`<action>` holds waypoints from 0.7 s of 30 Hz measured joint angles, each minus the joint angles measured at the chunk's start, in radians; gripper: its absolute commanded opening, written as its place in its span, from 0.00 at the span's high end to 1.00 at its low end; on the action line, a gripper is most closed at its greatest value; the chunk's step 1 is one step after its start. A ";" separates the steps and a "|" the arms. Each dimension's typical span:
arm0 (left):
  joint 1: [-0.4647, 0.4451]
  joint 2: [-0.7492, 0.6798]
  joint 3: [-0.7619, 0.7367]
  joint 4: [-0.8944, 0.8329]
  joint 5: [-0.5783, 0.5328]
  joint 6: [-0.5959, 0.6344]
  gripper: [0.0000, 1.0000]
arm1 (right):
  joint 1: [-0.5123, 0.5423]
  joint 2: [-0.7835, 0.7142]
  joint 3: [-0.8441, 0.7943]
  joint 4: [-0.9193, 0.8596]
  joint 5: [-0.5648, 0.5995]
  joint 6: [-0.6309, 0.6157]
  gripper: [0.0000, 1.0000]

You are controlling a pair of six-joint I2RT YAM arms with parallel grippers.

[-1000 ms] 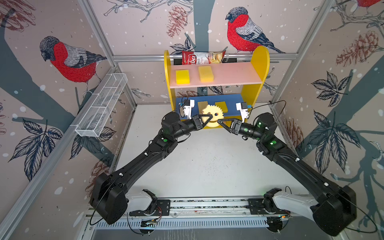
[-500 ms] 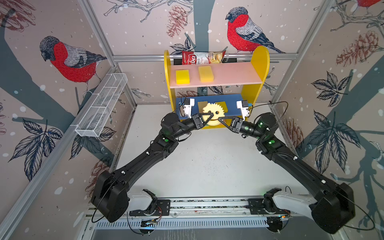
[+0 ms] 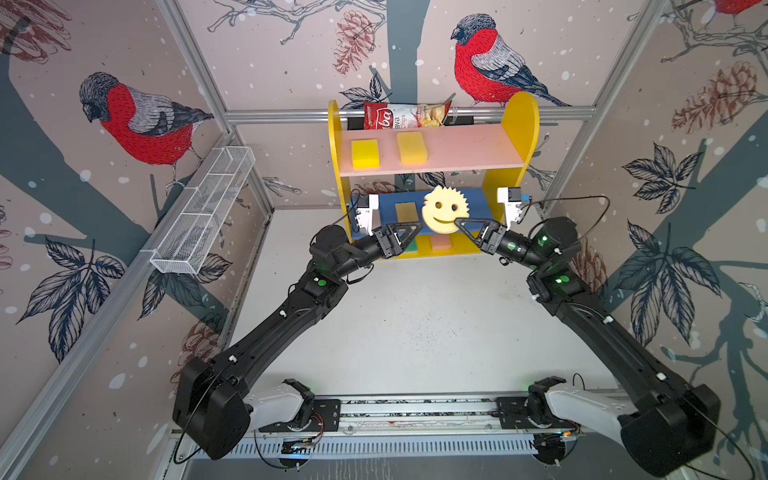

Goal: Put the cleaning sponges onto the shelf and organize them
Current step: 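Raise the smiley sponge in front of the blue shelf with both grippers, then carry the smiley sponge onto the pink shelf with right gripper while left withdraws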

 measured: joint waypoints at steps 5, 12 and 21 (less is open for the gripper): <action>-0.014 -0.098 -0.057 -0.087 -0.098 0.072 0.29 | -0.065 -0.022 0.010 -0.043 0.029 -0.023 1.00; -0.172 -0.155 -0.211 -0.233 -0.283 0.153 0.26 | -0.112 -0.017 0.036 -0.085 0.050 -0.041 1.00; -0.229 -0.049 -0.177 -0.235 -0.399 0.196 0.23 | -0.117 0.091 0.212 -0.153 0.110 -0.045 1.00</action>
